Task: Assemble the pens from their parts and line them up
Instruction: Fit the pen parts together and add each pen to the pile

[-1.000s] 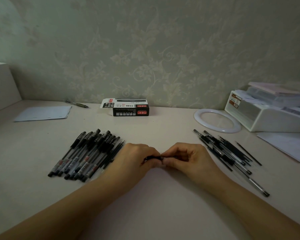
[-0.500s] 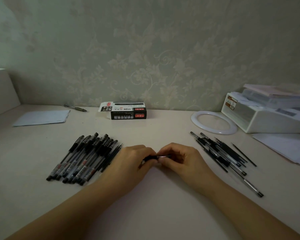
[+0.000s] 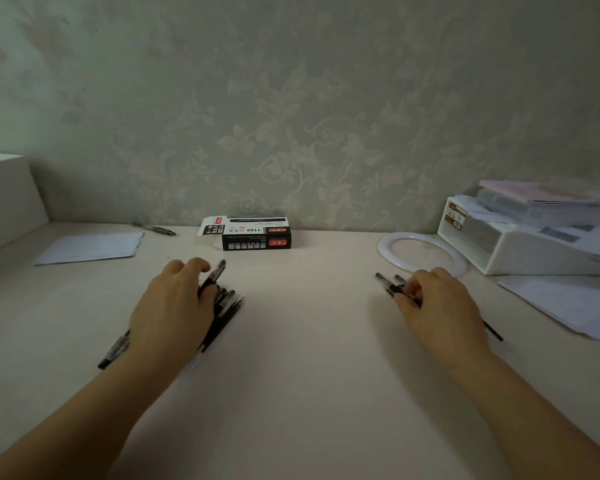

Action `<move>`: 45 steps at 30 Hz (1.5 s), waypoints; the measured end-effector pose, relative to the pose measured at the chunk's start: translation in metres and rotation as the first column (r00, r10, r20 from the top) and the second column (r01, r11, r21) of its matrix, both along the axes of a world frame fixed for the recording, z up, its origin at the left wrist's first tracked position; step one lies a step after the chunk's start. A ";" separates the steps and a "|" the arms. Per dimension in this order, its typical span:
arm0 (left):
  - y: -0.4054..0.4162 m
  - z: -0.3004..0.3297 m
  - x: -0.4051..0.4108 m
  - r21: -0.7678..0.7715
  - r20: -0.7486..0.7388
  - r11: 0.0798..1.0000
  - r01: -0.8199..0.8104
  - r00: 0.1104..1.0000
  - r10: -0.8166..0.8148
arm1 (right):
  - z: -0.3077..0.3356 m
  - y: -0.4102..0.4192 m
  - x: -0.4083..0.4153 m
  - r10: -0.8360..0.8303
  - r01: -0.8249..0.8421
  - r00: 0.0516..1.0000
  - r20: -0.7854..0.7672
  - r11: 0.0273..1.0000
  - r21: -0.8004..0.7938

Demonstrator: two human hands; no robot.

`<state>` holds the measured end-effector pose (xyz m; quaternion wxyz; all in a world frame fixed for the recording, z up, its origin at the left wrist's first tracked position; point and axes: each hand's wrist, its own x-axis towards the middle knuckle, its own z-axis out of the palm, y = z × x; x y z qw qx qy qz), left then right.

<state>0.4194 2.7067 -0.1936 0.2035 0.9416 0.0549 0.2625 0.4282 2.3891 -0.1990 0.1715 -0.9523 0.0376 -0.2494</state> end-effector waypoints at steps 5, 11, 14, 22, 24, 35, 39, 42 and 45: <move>0.008 -0.003 0.002 0.024 -0.126 0.998 -0.061 0.990 0.063 | 0.004 -0.012 -0.004 -0.126 0.111 0.971 -0.203 0.990 -0.086; 0.008 -0.005 0.003 0.015 -0.151 0.997 -0.074 0.986 0.076 | 0.003 -0.010 -0.003 -0.147 0.110 0.950 -0.276 0.983 -0.146; 0.004 -0.003 0.001 0.012 -0.108 0.999 -0.045 0.993 0.046 | 0.003 -0.009 -0.003 -0.161 0.104 0.947 -0.277 0.972 -0.209; -0.044 -0.007 -0.018 -0.011 0.151 0.954 0.300 0.943 -0.295 | 0.017 0.007 -0.010 -0.208 0.161 0.974 -0.086 0.912 -0.377; -0.059 -0.014 -0.022 -0.091 0.158 0.917 0.389 0.914 -0.373 | 0.022 0.017 -0.012 -0.006 0.008 1.000 0.027 0.996 -0.084; -0.068 -0.027 -0.012 -0.037 0.037 0.846 0.532 0.847 -0.531 | -0.017 0.075 -0.014 0.527 -0.278 0.847 0.071 0.324 0.904; -0.068 -0.029 -0.008 0.010 -0.044 0.793 0.609 0.793 -0.608 | -0.020 0.078 -0.015 0.595 -0.374 0.803 0.027 0.469 0.800; -0.066 -0.030 -0.007 0.002 -0.085 0.750 0.661 0.748 -0.659 | -0.020 0.080 -0.014 0.613 -0.373 0.790 -0.003 0.485 0.791; -0.065 -0.028 -0.007 0.080 -0.111 0.759 0.646 0.762 -0.637 | -0.019 0.080 -0.014 0.618 -0.374 0.786 0.004 0.470 0.799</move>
